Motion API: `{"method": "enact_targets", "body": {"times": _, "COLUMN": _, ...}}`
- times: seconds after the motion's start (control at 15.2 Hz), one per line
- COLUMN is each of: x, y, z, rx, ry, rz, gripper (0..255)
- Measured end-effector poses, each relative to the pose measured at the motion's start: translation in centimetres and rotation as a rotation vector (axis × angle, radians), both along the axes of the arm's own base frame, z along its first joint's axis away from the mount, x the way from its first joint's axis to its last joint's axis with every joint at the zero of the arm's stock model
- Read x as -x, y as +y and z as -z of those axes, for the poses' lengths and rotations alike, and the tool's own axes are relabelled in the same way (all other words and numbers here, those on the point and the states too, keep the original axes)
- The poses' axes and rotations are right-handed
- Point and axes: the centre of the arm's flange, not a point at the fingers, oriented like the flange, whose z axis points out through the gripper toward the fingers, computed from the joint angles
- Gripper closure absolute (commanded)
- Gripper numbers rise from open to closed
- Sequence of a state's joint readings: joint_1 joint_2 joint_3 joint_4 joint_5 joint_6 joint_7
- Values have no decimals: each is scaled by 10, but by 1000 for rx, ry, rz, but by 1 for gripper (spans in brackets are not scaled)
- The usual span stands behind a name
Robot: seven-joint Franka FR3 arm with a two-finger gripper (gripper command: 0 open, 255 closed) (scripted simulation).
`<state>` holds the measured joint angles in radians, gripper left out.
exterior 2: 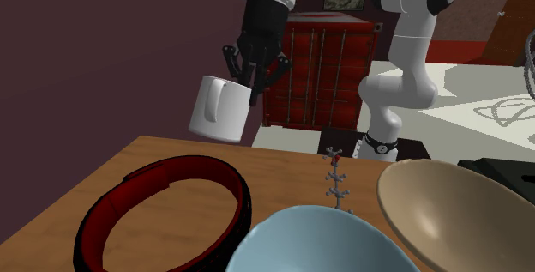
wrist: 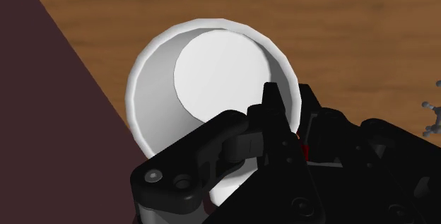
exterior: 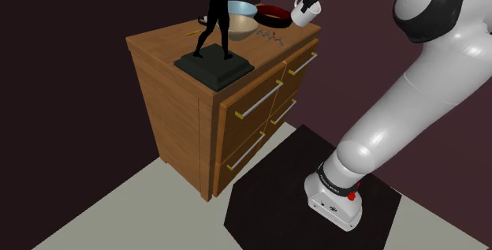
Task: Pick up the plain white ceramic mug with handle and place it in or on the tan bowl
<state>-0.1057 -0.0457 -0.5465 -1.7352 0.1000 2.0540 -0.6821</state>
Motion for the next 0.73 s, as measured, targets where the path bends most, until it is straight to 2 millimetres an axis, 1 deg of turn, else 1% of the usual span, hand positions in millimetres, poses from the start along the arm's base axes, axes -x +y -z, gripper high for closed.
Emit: {"method": "enact_targets", "body": {"times": 0.73, "x": 1, "y": -1, "z": -57, "rx": 0, "ry": 0, "rz": 0, "gripper": 255}}
